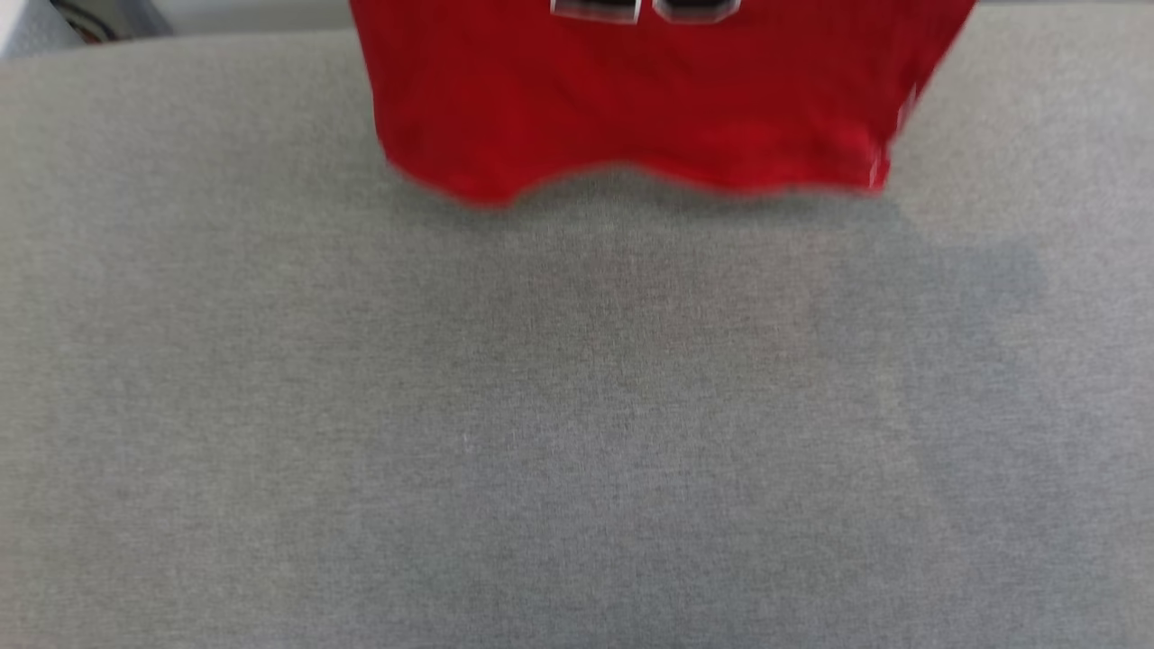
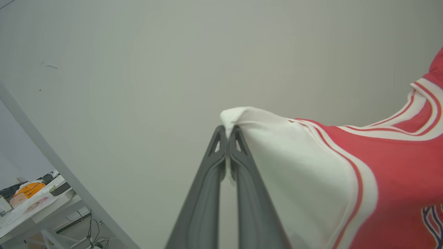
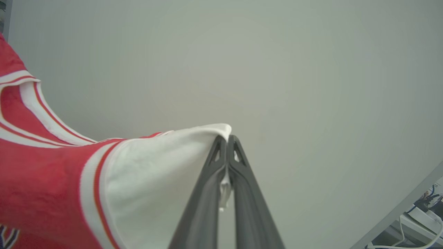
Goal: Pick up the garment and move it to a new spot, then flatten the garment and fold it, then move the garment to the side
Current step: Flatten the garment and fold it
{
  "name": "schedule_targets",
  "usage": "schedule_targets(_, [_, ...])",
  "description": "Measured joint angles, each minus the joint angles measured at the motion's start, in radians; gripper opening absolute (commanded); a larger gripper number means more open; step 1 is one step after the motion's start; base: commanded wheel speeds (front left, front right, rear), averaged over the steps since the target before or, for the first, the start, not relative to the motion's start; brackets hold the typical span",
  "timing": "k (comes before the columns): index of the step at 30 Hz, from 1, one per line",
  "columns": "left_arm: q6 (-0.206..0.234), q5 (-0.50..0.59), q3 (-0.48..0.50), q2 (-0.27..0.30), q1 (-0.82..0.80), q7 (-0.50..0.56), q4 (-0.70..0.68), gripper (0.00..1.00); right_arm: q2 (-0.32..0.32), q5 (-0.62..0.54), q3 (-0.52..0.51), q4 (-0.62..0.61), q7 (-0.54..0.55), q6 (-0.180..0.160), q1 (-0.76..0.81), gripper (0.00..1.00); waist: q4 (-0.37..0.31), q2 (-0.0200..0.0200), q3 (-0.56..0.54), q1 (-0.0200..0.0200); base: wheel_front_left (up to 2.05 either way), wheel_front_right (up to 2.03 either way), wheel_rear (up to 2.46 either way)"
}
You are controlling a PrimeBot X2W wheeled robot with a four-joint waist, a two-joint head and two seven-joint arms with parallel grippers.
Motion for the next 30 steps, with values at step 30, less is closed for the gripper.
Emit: schedule_targets(30, [-0.034,-0.022,0.026,-0.071,0.057,-0.221,0.196,0.00,0.236,0.116,0.203,0.465,-0.346,0.000,-0.160,0.00,-0.032,0.0000,0.254,0.0001,0.00,0.00,0.00])
